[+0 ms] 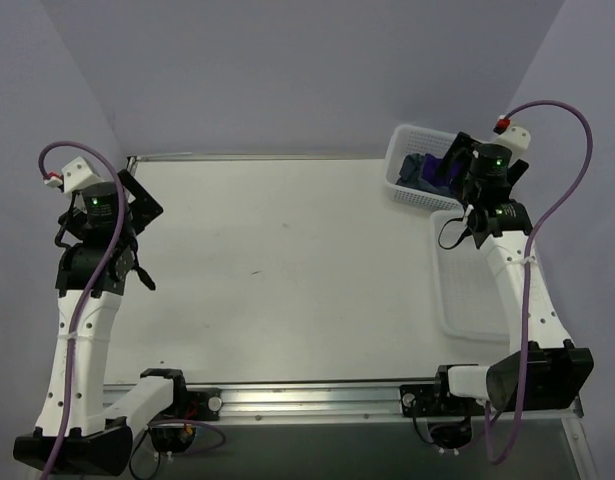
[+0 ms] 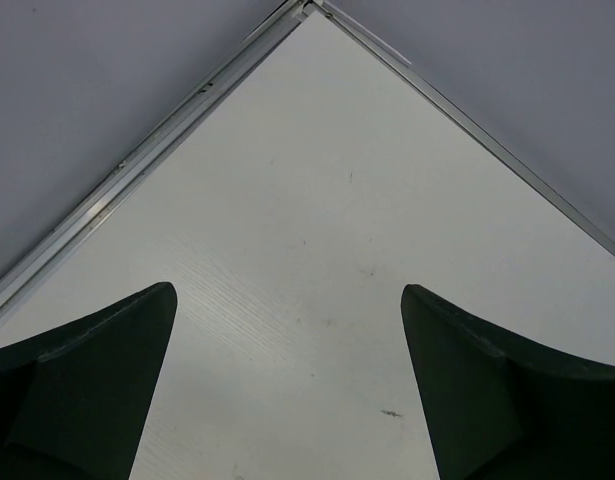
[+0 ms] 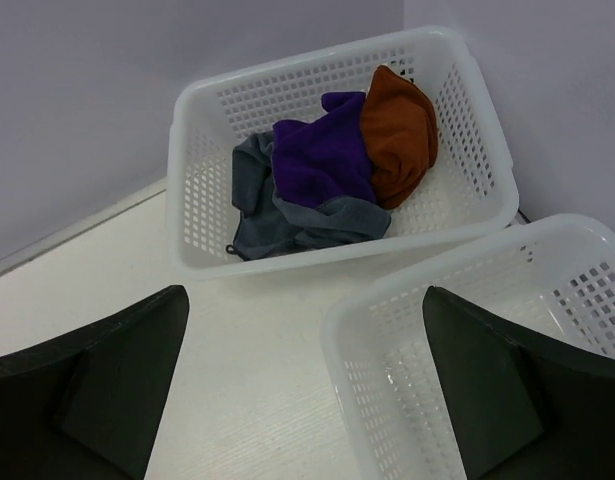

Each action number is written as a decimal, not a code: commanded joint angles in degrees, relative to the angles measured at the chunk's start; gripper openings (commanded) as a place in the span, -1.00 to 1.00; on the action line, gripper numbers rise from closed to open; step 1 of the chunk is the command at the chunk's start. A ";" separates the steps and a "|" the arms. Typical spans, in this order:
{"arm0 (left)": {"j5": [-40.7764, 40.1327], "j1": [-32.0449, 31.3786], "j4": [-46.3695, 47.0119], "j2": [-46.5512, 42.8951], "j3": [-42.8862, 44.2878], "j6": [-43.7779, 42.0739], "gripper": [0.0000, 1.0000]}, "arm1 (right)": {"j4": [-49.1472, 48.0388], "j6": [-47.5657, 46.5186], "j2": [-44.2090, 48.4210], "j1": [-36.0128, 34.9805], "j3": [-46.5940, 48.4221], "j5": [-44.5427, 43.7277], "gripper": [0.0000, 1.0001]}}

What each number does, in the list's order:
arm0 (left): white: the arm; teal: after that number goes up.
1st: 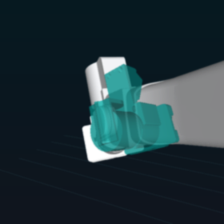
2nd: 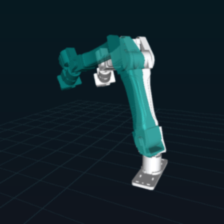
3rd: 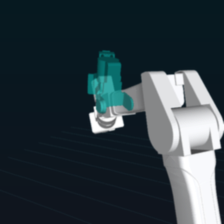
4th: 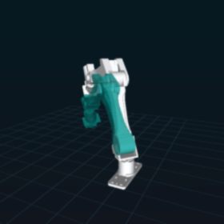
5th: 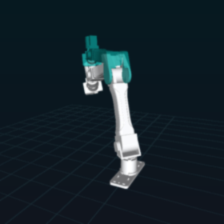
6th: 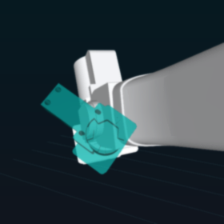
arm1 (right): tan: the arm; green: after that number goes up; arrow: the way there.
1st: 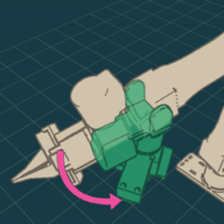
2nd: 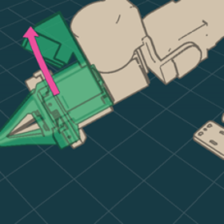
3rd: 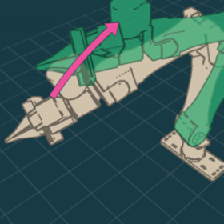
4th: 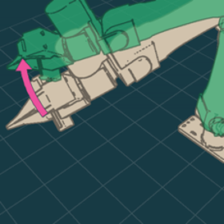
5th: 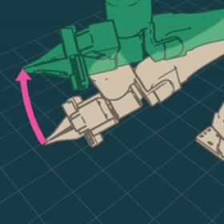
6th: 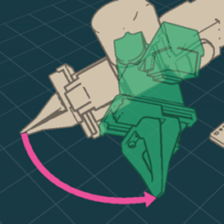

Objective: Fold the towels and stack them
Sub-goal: Pick up the towel from the bin.

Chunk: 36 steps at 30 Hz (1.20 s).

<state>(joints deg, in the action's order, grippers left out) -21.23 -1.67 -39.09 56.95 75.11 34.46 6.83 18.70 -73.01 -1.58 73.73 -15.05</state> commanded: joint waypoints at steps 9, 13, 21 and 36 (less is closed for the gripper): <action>-1.18 0.44 5.60 8.79 4.16 -2.64 0.88 | 5.38 -9.38 -28.48 0.09 26.00 7.49 1.00; 0.66 0.53 7.45 12.65 6.36 -4.04 0.88 | 7.58 -9.30 -41.38 0.09 36.72 5.30 1.00; 1.10 0.71 7.54 18.28 8.38 -5.71 0.88 | 8.82 -13.86 -60.13 0.70 57.81 -2.86 0.73; 4.36 0.71 8.24 24.70 11.02 -6.42 0.88 | 3.28 -12.47 -71.83 4.75 61.71 0.10 -0.02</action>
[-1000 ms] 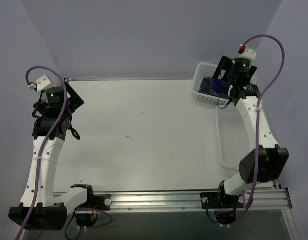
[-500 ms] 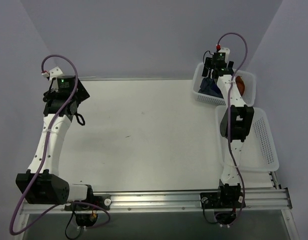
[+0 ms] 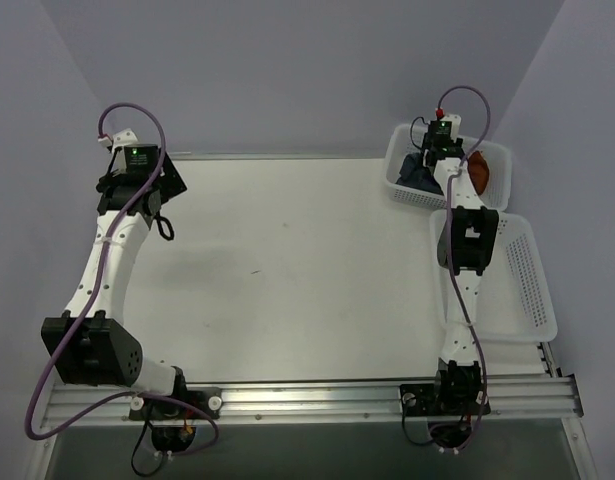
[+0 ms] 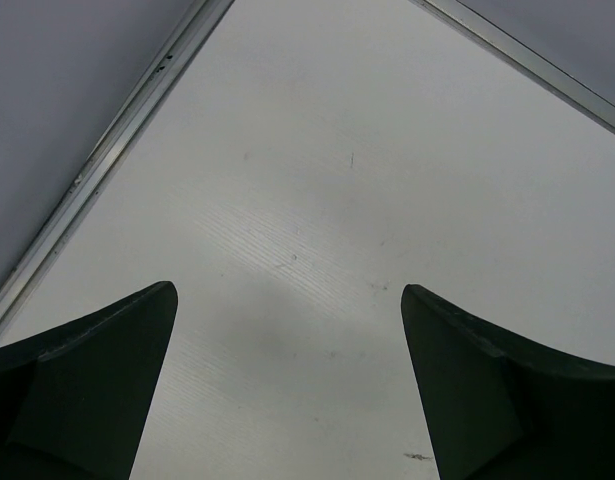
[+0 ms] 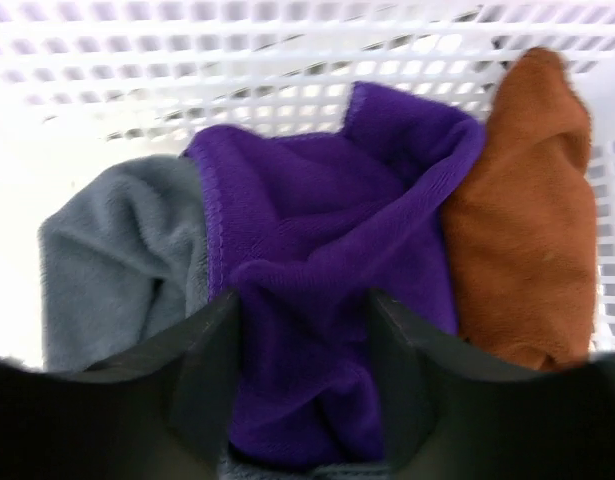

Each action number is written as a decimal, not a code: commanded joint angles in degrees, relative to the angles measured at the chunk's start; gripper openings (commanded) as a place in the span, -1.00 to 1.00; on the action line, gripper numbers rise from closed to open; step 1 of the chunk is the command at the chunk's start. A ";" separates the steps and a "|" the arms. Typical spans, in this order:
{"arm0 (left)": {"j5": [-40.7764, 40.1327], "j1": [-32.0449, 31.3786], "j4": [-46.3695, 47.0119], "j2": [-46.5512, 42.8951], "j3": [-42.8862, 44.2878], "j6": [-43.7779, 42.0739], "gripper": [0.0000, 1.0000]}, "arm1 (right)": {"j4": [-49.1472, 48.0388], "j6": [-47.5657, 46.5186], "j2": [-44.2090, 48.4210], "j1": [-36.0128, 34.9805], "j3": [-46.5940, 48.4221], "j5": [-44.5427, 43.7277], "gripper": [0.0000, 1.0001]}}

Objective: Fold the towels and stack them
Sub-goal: Pick up the towel from the bin, then place the towel at the center of the board.

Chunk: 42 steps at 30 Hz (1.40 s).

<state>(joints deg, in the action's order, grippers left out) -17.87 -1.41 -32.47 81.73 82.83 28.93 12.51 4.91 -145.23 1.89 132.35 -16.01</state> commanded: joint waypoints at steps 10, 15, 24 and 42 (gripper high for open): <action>2.31 0.36 1.62 -0.69 3.83 -0.71 0.88 | -3.20 1.86 5.47 3.12 3.00 9.24 -1.00; 3.45 0.44 1.36 -3.42 3.31 0.08 0.88 | -3.46 2.91 15.38 1.81 0.11 11.96 -1.00; 3.89 0.44 -1.45 -10.10 3.39 0.95 0.88 | -2.49 -3.58 32.79 -11.28 -4.74 11.61 -1.00; 8.18 0.44 -13.23 -22.06 -7.39 13.70 0.88 | -1.79 6.76 56.54 -26.76 -50.85 16.20 0.69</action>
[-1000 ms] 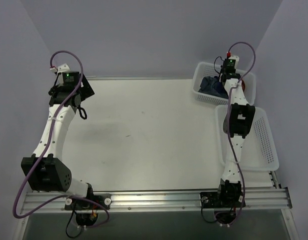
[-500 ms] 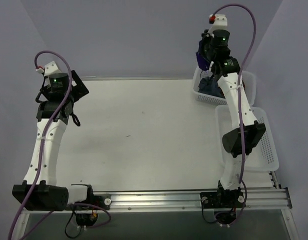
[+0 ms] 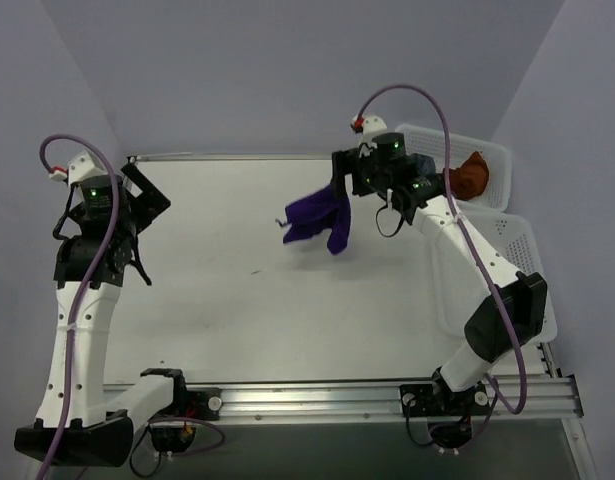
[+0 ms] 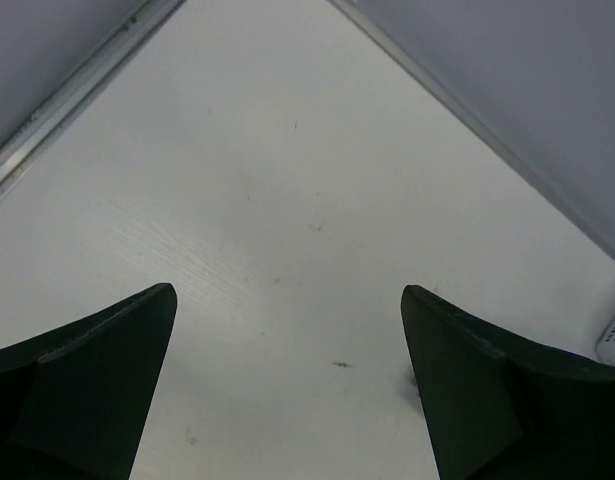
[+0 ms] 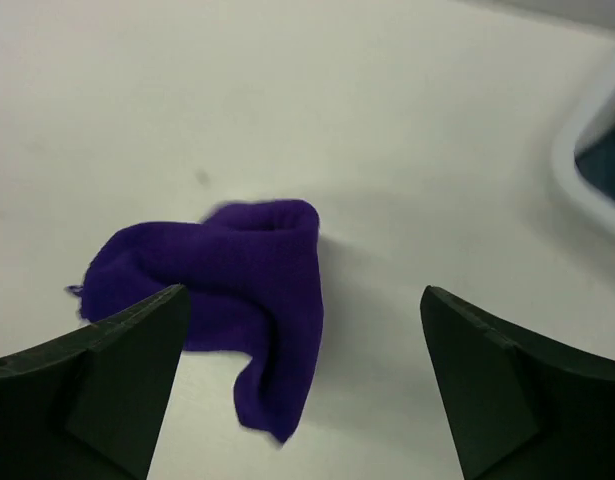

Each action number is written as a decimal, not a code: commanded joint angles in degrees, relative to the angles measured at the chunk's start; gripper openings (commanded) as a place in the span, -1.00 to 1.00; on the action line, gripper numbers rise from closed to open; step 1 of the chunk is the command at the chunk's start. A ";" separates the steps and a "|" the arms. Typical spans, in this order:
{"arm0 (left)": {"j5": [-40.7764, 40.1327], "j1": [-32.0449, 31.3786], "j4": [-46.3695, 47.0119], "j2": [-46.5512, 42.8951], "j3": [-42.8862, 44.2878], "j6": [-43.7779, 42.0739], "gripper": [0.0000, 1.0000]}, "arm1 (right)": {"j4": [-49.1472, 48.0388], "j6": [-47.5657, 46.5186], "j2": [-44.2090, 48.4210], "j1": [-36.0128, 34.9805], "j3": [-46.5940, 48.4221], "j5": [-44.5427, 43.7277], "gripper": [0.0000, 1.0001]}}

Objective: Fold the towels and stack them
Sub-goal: Place the towel at the center of the board, then flatten out the towel at the center of the board.

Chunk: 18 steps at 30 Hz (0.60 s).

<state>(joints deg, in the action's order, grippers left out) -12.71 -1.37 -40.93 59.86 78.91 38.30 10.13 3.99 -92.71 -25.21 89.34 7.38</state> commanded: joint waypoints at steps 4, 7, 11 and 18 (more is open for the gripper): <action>14.88 -0.21 -3.12 0.79 -12.54 4.06 0.88 | 1.03 13.58 7.36 -0.45 -17.77 -6.41 1.00; 21.76 -3.10 1.00 3.59 -19.03 3.19 0.88 | 1.12 17.97 10.70 -1.68 -22.96 -9.12 1.00; 18.78 -16.00 3.74 10.53 -18.54 1.69 0.88 | 0.50 23.51 15.00 -1.94 -32.54 -9.14 1.00; 22.02 -26.22 10.25 25.98 -10.72 1.16 0.89 | 2.96 28.26 16.94 -2.83 -38.09 -16.06 1.00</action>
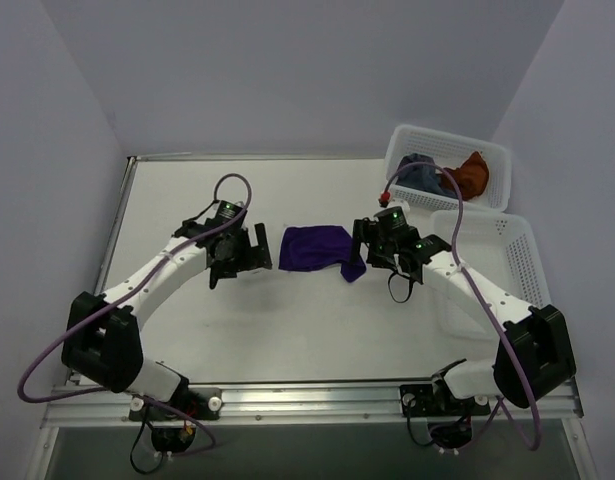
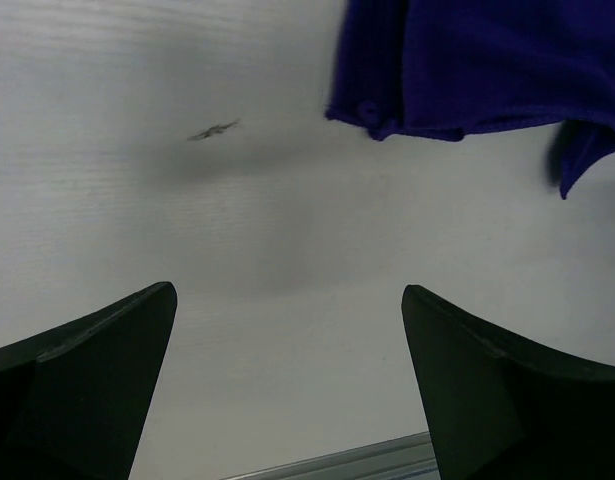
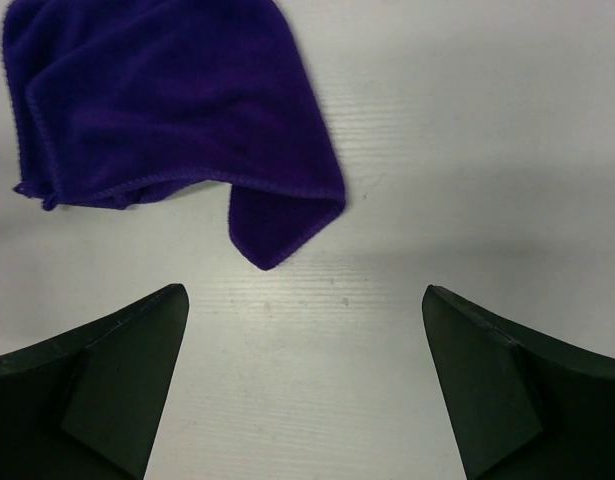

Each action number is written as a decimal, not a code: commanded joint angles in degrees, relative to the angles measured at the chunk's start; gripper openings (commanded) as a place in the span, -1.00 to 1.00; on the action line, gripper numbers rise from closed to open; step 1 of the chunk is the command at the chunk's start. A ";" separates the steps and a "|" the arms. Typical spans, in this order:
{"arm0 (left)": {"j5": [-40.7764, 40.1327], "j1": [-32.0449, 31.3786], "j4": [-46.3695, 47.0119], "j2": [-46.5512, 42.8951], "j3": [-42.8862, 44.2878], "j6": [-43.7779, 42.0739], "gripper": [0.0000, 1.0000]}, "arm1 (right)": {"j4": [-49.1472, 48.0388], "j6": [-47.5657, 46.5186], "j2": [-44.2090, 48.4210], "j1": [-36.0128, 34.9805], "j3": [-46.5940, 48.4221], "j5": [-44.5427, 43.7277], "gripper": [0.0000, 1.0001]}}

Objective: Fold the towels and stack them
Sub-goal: Flatten out the towel at the center of the board.

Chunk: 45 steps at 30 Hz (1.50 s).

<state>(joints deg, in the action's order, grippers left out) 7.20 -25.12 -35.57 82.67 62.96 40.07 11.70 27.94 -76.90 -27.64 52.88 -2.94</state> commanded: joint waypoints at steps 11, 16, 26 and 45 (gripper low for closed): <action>4.84 -7.39 6.75 20.50 17.02 -2.02 0.13 | 0.78 5.54 -2.11 0.13 -2.70 -8.66 1.00; 3.61 -7.48 6.57 24.98 20.00 -3.07 -0.05 | 0.60 4.93 -4.04 0.39 -2.43 -8.31 0.99; 4.22 -7.57 6.83 30.61 23.00 -3.51 -0.24 | -1.24 3.52 -7.64 0.48 -2.35 -5.50 0.91; 6.77 -8.01 8.94 27.37 23.00 -1.93 -0.95 | -7.22 3.25 -14.15 0.04 -4.10 1.97 0.50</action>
<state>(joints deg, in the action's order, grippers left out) 13.13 -32.58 -28.14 115.52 84.95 37.67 5.89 30.85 -89.97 -27.42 49.10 -2.42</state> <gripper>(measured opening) 0.029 0.762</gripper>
